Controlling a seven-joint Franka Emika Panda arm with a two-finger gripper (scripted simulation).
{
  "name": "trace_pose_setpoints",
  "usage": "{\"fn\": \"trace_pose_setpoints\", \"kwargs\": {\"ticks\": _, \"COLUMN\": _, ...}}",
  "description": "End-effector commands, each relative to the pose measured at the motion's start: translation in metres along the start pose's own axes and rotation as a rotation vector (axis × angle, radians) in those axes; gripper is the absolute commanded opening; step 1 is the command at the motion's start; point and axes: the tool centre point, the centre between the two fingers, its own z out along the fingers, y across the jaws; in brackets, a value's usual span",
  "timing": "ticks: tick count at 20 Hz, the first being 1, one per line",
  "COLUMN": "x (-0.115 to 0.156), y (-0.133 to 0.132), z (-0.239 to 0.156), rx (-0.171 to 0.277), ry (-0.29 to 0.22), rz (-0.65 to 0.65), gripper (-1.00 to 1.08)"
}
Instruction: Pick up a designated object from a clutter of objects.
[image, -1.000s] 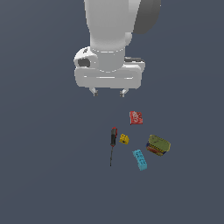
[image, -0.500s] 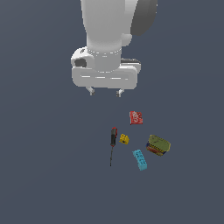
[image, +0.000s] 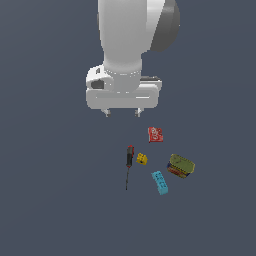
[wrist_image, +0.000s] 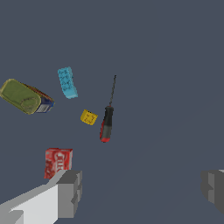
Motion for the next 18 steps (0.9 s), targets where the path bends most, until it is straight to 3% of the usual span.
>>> {"fn": "trace_pose_setpoints", "kwargs": {"ticks": 1, "x": 0.004, "y": -0.003, "z": 0.01, "rx": -0.002, "ry": -0.001, "rz": -0.05, "gripper": 1.0}}
{"fn": "trace_pose_setpoints", "kwargs": {"ticks": 18, "x": 0.031, "y": -0.04, "z": 0.112, "rx": -0.005, "ry": -0.002, "rz": -0.556, "gripper": 1.0}}
